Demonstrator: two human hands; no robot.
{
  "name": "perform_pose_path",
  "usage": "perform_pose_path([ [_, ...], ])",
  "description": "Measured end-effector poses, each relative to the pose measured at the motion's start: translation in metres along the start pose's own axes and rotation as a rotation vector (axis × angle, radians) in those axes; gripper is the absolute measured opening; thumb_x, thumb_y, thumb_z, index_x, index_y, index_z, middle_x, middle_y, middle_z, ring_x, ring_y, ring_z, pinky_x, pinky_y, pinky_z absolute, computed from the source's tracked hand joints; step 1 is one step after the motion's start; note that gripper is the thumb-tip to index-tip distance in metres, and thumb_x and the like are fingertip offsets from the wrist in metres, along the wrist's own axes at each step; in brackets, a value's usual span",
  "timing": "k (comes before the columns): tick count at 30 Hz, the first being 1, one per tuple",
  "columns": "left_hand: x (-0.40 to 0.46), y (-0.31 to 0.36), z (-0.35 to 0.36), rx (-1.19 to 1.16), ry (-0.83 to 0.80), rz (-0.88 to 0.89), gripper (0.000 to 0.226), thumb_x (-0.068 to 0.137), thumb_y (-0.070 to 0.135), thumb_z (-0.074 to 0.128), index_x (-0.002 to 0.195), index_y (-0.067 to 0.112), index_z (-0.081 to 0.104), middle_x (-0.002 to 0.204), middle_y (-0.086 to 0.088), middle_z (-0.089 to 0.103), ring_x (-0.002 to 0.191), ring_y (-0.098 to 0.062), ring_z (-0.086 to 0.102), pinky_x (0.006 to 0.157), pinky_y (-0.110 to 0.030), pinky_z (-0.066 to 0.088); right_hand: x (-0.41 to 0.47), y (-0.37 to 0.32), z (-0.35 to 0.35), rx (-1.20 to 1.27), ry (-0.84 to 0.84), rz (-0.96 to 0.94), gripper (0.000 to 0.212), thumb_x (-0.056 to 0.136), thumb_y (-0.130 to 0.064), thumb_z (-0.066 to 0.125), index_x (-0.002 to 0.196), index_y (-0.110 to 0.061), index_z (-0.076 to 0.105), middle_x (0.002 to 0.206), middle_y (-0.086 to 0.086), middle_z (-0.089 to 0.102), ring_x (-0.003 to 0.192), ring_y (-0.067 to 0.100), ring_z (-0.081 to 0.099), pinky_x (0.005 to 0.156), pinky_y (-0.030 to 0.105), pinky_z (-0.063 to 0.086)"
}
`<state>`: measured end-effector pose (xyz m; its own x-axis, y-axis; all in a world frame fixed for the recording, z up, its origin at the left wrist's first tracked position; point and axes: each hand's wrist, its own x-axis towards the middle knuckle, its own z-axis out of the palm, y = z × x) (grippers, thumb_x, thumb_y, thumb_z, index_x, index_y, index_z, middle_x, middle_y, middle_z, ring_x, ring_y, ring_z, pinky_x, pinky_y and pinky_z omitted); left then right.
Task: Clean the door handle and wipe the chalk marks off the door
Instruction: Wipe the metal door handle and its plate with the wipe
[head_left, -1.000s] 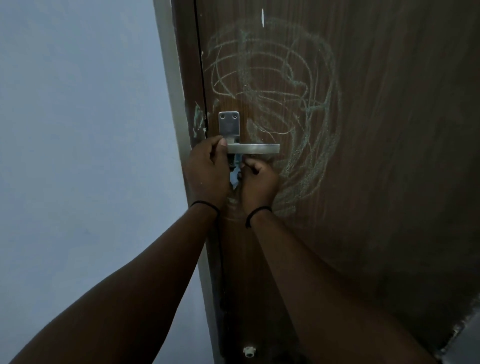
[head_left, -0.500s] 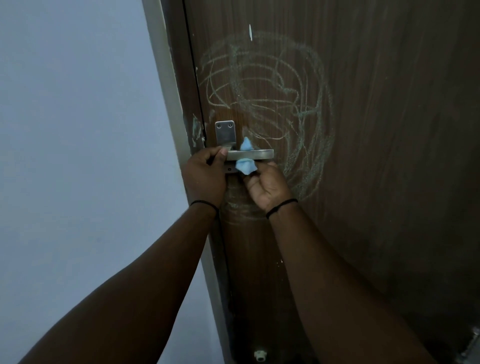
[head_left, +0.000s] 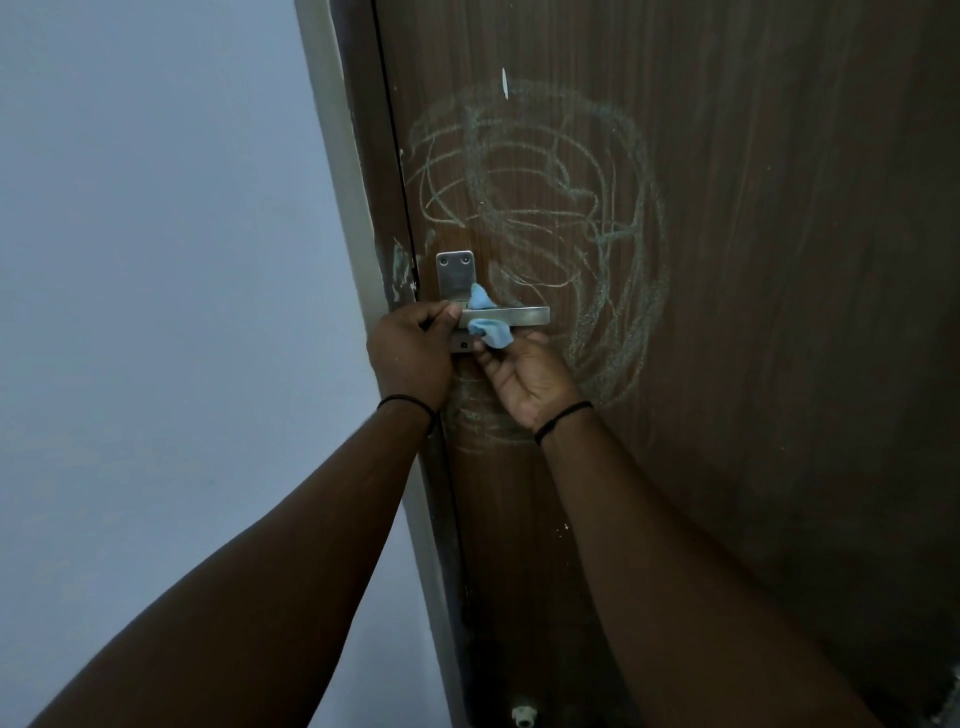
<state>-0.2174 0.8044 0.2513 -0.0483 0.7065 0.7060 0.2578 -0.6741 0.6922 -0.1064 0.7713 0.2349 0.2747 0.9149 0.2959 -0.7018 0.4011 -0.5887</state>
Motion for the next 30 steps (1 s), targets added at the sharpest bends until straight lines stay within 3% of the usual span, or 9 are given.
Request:
perform_pose_path([
  [5,-0.002,0.002,-0.002,-0.029,-0.010,-0.058,0.020,0.087,0.030,0.070,0.102,0.018,0.076,0.086,0.014,0.068,0.073,0.009,0.058,0.062,0.002,0.039,-0.013,-0.024,-0.022,0.089,0.191,-0.136,0.029,0.092,0.010,0.044,0.097,-0.009,0.065,0.099,0.010,0.067,0.080,0.015,0.064,0.063,0.017,0.055],
  [8,-0.001,0.002,-0.003,-0.044,-0.016,-0.093,0.021,0.086,0.032,0.071,0.102,0.019,0.076,0.089,0.009,0.074,0.072,0.012,0.057,0.064,-0.002,0.039,-0.019,-0.045,-0.022,0.035,0.321,-0.273,0.028,0.093,0.006,0.045,0.095,-0.011,0.066,0.102,0.008,0.066,0.086,0.015,0.064,0.067,0.019,0.056],
  [11,0.000,0.001,-0.002,-0.073,-0.020,-0.169,0.024,0.085,0.032,0.072,0.104,0.018,0.076,0.097,0.003,0.076,0.078,0.004,0.062,0.076,-0.011,0.048,-0.019,-0.058,-0.009,-0.538,0.316,-0.478,0.027,0.087,0.007,0.054,0.093,-0.012,0.071,0.100,0.002,0.070,0.096,0.016,0.067,0.083,0.021,0.055],
  [14,-0.002,-0.001,0.000,-0.215,-0.014,-0.355,0.026,0.088,0.026,0.069,0.111,0.017,0.072,0.105,-0.002,0.074,0.098,-0.017,0.068,0.092,-0.038,0.055,-0.017,-0.047,0.015,-1.385,0.117,-0.768,0.031,0.085,0.007,0.051,0.098,-0.009,0.075,0.099,0.003,0.070,0.091,0.012,0.064,0.078,0.009,0.046],
  [17,-0.006,-0.003,-0.002,-0.346,-0.034,-0.450,0.030,0.091,0.016,0.060,0.119,0.014,0.068,0.109,-0.006,0.073,0.101,-0.023,0.069,0.091,-0.043,0.056,-0.011,-0.030,0.030,-1.867,-0.083,-0.819,0.028,0.083,0.003,0.058,0.105,-0.005,0.073,0.106,0.014,0.070,0.097,0.025,0.063,0.084,0.029,0.047],
  [20,-0.005,-0.006,-0.010,-0.416,-0.033,-0.497,0.036,0.091,0.010,0.055,0.126,0.012,0.063,0.111,-0.009,0.071,0.099,-0.027,0.069,0.089,-0.044,0.057,-0.005,-0.023,0.043,-1.881,-0.212,-0.799,0.026,0.080,0.002,0.063,0.104,-0.004,0.074,0.107,0.015,0.071,0.100,0.030,0.065,0.091,0.033,0.048],
  [23,-0.005,-0.010,-0.016,-0.371,-0.031,-0.491,0.037,0.086,0.005,0.053,0.119,0.012,0.066,0.105,-0.009,0.072,0.096,-0.028,0.069,0.090,-0.047,0.056,0.004,-0.012,0.060,-2.063,-0.342,-0.726,0.023,0.080,-0.004,0.063,0.100,-0.006,0.075,0.103,0.013,0.072,0.097,0.029,0.065,0.089,0.038,0.049],
  [27,-0.005,-0.008,-0.023,-0.268,-0.083,-0.460,0.039,0.082,0.008,0.053,0.117,0.015,0.067,0.103,-0.008,0.072,0.097,-0.030,0.068,0.089,-0.047,0.056,0.009,-0.008,0.076,-2.130,-0.151,-0.615,0.024,0.081,-0.005,0.054,0.092,-0.009,0.075,0.093,0.011,0.072,0.088,0.027,0.064,0.078,0.037,0.052],
  [30,-0.004,-0.007,-0.027,-0.234,-0.127,-0.428,0.042,0.083,0.005,0.053,0.122,0.013,0.066,0.114,-0.009,0.070,0.104,-0.029,0.066,0.094,-0.045,0.054,0.002,-0.008,0.078,-2.109,-0.093,-0.671,0.025,0.081,-0.004,0.053,0.086,-0.008,0.076,0.092,0.012,0.072,0.088,0.028,0.062,0.079,0.037,0.052],
])
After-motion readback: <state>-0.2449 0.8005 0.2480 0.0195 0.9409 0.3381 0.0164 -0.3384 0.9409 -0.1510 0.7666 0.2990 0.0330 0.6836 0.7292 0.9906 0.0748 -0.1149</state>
